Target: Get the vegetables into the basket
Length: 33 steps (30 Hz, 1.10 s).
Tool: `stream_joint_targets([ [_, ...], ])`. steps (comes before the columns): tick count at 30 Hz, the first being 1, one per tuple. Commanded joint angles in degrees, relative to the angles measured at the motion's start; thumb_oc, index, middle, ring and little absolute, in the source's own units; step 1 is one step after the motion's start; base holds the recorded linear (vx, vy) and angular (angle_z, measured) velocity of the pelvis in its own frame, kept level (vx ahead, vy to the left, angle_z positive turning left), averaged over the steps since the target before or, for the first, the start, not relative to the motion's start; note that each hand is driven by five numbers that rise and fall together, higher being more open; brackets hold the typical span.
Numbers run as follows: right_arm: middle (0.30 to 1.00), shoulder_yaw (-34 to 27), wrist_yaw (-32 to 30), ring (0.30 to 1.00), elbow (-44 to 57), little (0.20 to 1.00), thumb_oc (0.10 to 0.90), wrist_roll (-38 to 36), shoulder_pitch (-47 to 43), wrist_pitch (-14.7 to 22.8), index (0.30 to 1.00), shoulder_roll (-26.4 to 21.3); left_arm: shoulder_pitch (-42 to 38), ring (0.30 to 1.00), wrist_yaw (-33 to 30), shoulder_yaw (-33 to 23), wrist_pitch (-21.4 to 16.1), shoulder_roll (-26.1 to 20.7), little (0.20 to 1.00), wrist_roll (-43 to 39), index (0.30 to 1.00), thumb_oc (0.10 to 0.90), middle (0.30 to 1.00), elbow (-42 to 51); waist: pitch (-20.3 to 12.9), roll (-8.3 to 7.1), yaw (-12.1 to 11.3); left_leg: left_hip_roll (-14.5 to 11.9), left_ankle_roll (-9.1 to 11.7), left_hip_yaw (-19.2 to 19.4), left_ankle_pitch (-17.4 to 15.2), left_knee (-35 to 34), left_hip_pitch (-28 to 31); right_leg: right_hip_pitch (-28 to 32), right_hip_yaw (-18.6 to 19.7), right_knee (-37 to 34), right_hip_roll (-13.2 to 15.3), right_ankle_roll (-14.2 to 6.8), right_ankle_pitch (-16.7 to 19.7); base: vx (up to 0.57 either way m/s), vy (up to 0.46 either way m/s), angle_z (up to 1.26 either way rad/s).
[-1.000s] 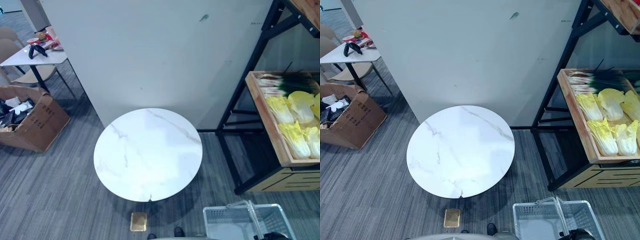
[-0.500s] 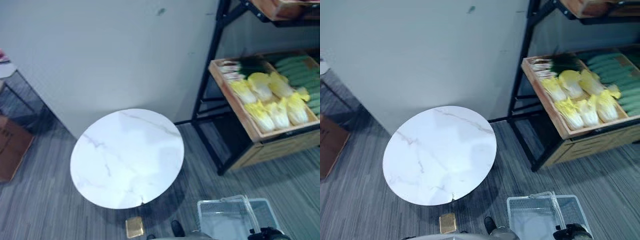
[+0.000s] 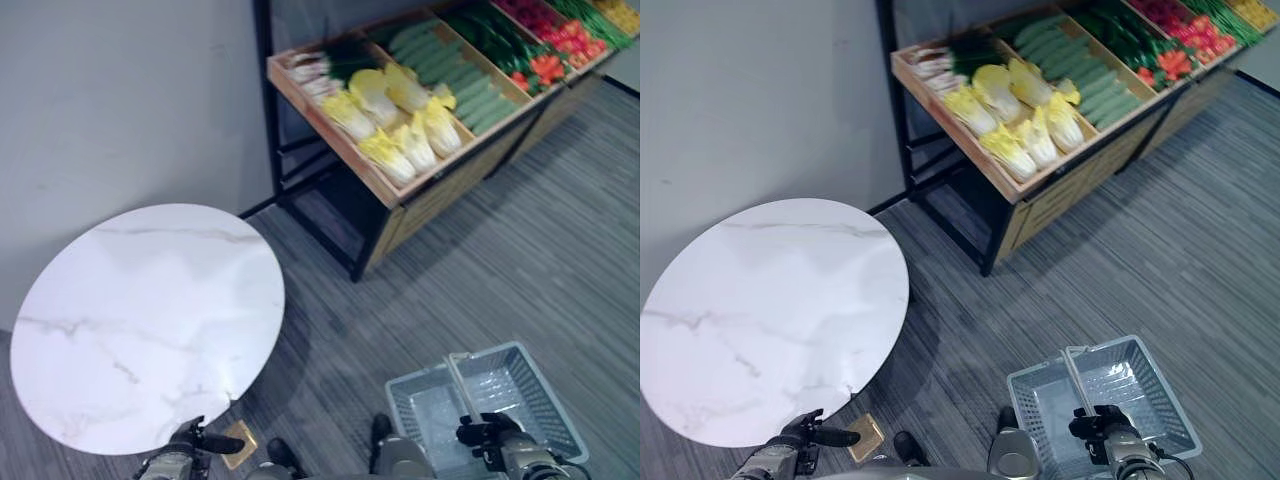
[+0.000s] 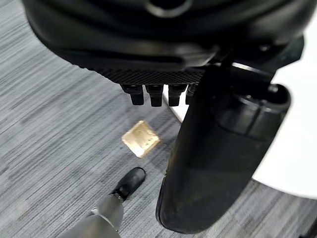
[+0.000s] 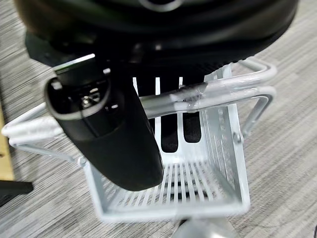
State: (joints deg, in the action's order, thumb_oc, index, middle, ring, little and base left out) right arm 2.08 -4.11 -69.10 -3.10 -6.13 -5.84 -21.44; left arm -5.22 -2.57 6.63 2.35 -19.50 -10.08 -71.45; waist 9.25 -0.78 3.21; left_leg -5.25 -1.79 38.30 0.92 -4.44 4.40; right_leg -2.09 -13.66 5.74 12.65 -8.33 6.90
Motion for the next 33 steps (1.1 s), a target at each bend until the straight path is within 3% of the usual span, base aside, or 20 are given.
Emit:
stream_joint_targets([
  [1, 0.300, 2.3, -0.9, 0.300, 0.9, 0.300, 0.400, 0.3, -3.1, 1.3, 0.300, -2.8, 1.5, 1.000, -0.8, -2.7, 0.2, 0.3, 1.000, 0.3, 1.000, 0.900, 1.000, -1.4, -4.3, 0.52, -0.4, 2.6, 1.5, -8.2, -3.1, 3.8, -4.5, 7.4, 0.8, 0.0, 4.2, -1.8, 0.4, -0.11, -0.077, -0.90],
  [4, 0.300, 3.1, -0.9, 0.300, 1.1, 0.300, 0.400, 0.7, -3.1, 1.0, 0.300, -1.7, 2.7, 1.000, -0.9, -3.8, 0.6, 0.7, 1.000, 0.4, 1.000, 0.900, 1.000, -2.1, -5.8, -1.15, -2.3, 2.2, 1.5, -3.2, -3.1, 5.3, -6.6, 11.0, -2.7, -3.8, 3.9, -3.1, 1.6, -0.11, -0.064, -1.35],
  [5, 0.300, 3.1, -0.9, 0.300, 1.1, 0.300, 0.400, 0.7, -3.1, 1.0, 0.300, -1.7, 2.7, 1.000, -0.9, -3.8, 0.6, 0.7, 1.000, 0.4, 1.000, 0.900, 1.000, -2.1, -5.8, -1.15, -2.3, 2.2, 1.5, -3.2, -3.1, 5.3, -6.6, 11.0, -2.7, -3.8, 3.9, -3.1, 1.6, -0.10, -0.165, -1.68],
  [7, 0.300, 4.0, -0.9, 0.300, 1.6, 0.300, 0.400, 0.9, -3.6, 0.9, 0.300, -1.1, 3.0, 1.000, -1.0, -4.8, 0.9, 0.5, 1.000, 0.7, 1.000, 0.900, 1.000, -2.3, -5.7, -2.13, -3.4, 0.2, 2.6, -0.5, -2.8, 7.1, -6.8, 10.0, -5.0, -8.1, 2.6, -3.3, -0.4, -0.09, -0.280, -0.55],
  [8, 0.300, 4.9, -1.0, 0.300, 2.3, 0.300, 0.400, 1.2, -3.8, 1.2, 0.300, -0.7, 3.0, 1.000, -1.3, -5.0, 0.9, 0.5, 1.000, 0.8, 1.000, 0.900, 1.000, -2.3, -4.9, -2.20, -3.3, -1.9, 3.5, 0.2, -2.6, 9.4, -6.9, 9.6, -4.4, -9.7, 1.1, -2.2, -3.1, -0.05, -0.231, -0.71],
  [16, 0.300, 5.6, -0.7, 0.300, 6.9, 0.300, 0.400, 0.4, 0.2, 1.8, 0.300, -1.1, 2.9, 1.000, -1.4, -3.6, 1.2, 1.3, 1.000, 3.1, 1.000, 0.900, 1.000, -2.2, -2.3, -1.40, -0.4, -6.5, 6.6, -2.3, 0.8, 11.3, -4.7, 10.4, 1.4, -8.1, -4.4, 1.9, -8.3, -0.04, -0.243, -0.44],
  [17, 0.300, 6.4, -0.6, 0.300, 7.6, 0.300, 0.400, 0.9, 0.5, 1.7, 0.300, -1.5, 2.8, 1.000, -1.5, -3.1, 1.1, 1.7, 1.000, 3.0, 1.000, 0.900, 1.000, -2.1, -1.3, -1.15, -0.7, -6.4, 7.4, -7.7, 2.0, 11.5, -5.0, 9.1, 3.3, -5.9, -5.7, 3.2, -9.3, -0.09, -0.216, -0.15],
  [18, 0.300, 6.4, -0.6, 0.300, 7.6, 0.300, 0.400, 0.9, 0.5, 1.7, 0.300, -1.5, 2.7, 1.000, -1.5, -3.1, 1.1, 1.8, 1.000, 3.0, 1.000, 0.900, 1.000, -2.1, -1.4, -1.11, -0.6, -6.4, 7.5, -7.9, 2.0, 11.6, -5.1, 9.0, 3.2, -5.8, -5.7, 3.3, -9.4, -0.09, -0.201, -0.27],
  [21, 0.300, 7.4, -0.8, 0.300, 8.0, 0.300, 0.400, 1.4, 0.6, 1.8, 0.300, -1.9, 2.9, 1.000, -1.8, -3.6, 0.5, 2.5, 1.000, 0.0, 1.000, 0.900, 1.000, -2.1, -0.8, -1.71, -2.5, -5.3, 8.0, -24.2, 5.3, 12.2, -6.9, 7.2, 6.2, -5.4, -7.8, 4.8, -8.6, -0.10, -0.169, -0.61],
  [22, 0.300, 7.4, -0.8, 0.300, 8.0, 0.300, 0.400, 1.4, 0.6, 1.8, 0.300, -1.9, 2.9, 1.000, -1.8, -3.6, 0.5, 2.5, 1.000, 0.0, 1.000, 0.900, 1.000, -2.1, -1.0, -1.69, -2.5, -5.3, 8.0, -24.3, 5.4, 12.2, -7.1, 7.1, 6.2, -5.4, -7.8, 4.8, -8.6, -0.04, -0.153, -0.75],
  [23, 0.300, 7.7, -0.9, 0.300, 8.0, 0.300, 0.400, 1.1, 0.3, 2.0, 0.300, -1.8, 2.9, 1.000, -1.9, -3.6, 0.1, 2.8, 1.000, -1.4, 1.000, 0.900, 1.000, -1.9, -0.8, -2.24, -3.2, -4.4, 7.6, -30.0, 5.2, 12.7, -7.5, 6.7, 7.4, -5.4, -8.1, 4.9, -8.1, -0.03, -0.241, -0.76],
  [24, 0.300, 8.7, -1.0, 0.300, 7.6, 0.300, 0.400, 0.6, -0.7, 2.5, 0.300, -1.8, 3.0, 1.000, -2.3, -3.4, -0.4, 3.4, 1.000, -3.2, 1.000, 0.900, 1.000, -1.5, 0.0, -3.08, -4.9, 0.0, 6.8, -40.8, 3.7, 16.0, -8.2, 5.8, 10.6, -4.5, -9.3, 5.2, -7.3, -0.03, -0.298, -0.69],
  [26, 0.300, 9.6, -0.7, 0.300, 6.7, 0.300, 0.400, 0.6, -1.4, 2.7, 0.300, -1.9, 3.4, 1.000, -2.4, -2.8, -0.8, 4.4, 1.000, -3.7, 1.000, 0.900, 1.000, -1.1, 0.5, -3.22, -6.6, 5.8, 5.2, -48.1, 1.1, 17.3, -7.8, 5.8, 14.2, -4.4, -10.7, 5.5, -6.6, 0.01, -0.194, -0.69],
  [29, 0.300, 9.4, -0.1, 0.300, 5.7, 0.300, 0.400, 0.2, -0.4, 2.5, 0.300, -1.8, 3.3, 1.000, -2.1, -1.2, -0.3, 5.1, 1.000, -2.0, 1.000, 0.900, 1.000, -1.5, -0.8, -2.05, -5.6, 5.8, 4.1, -43.3, 0.7, 8.8, -4.9, 5.9, 13.9, -5.6, -11.4, 5.4, -6.2, 0.03, -0.013, -0.97],
  [33, 0.300, 8.6, -0.5, 0.300, 5.0, 0.300, 0.400, -0.3, 0.7, 2.6, 0.300, -1.6, 2.9, 1.000, -2.2, 0.7, -0.2, 5.7, 1.000, 0.3, 1.000, 0.900, 1.000, -0.7, -1.5, -0.85, -4.6, 6.3, 3.6, -42.9, 2.4, 2.7, -4.8, 5.7, 12.7, -6.2, -11.6, 4.9, -6.8, 0.03, 0.075, 0.16],
])
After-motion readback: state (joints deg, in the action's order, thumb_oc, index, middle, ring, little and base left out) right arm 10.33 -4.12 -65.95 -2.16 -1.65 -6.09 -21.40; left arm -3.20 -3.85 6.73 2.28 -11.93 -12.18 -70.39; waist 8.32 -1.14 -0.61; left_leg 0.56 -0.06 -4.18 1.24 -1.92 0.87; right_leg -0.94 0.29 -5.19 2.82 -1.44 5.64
